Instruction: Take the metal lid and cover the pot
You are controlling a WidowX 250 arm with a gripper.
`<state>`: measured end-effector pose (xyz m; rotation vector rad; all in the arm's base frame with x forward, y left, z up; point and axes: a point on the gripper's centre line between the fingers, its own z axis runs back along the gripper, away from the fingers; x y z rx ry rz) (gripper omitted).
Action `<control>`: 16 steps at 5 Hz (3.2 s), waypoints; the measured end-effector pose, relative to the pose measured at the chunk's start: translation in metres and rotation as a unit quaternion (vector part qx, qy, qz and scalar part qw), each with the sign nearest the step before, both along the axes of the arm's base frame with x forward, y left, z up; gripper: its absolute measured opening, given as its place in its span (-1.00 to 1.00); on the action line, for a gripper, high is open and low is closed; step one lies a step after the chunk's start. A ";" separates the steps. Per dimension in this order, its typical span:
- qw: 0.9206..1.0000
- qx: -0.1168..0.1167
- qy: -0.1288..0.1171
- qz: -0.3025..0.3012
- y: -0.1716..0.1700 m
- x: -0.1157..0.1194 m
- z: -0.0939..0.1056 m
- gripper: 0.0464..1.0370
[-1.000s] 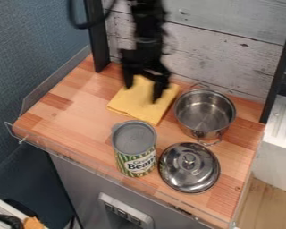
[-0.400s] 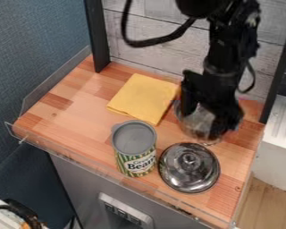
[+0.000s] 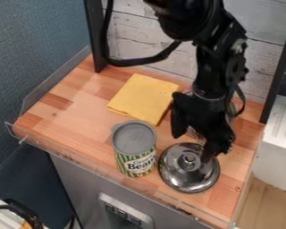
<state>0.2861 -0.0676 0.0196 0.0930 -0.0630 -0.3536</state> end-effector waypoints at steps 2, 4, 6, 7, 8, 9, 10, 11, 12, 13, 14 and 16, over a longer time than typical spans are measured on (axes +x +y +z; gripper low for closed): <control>0.999 -0.022 0.025 0.020 -0.004 0.002 -0.031 0.82; 0.999 -0.023 0.028 0.021 -0.001 0.001 -0.031 -0.26; 0.998 -0.031 0.045 0.018 0.001 -0.010 -0.026 -0.95; 0.998 -0.035 0.045 0.010 0.001 -0.010 -0.025 -0.99; 0.998 -0.043 0.039 0.009 -0.002 -0.009 -0.015 -0.94; 0.998 -0.048 0.038 0.006 -0.003 -0.008 -0.013 -0.65; 0.998 -0.043 0.047 0.002 -0.001 -0.017 -0.017 -0.13; 0.998 -0.027 0.056 -0.007 0.003 -0.026 -0.023 0.50; 0.998 -0.019 0.055 -0.010 0.007 -0.026 -0.024 0.81; 0.998 -0.014 0.059 -0.015 0.008 -0.027 -0.028 0.25; 0.998 -0.012 0.056 -0.010 0.009 -0.025 -0.028 -0.36; 0.998 -0.018 0.058 -0.016 0.003 -0.022 -0.017 -0.53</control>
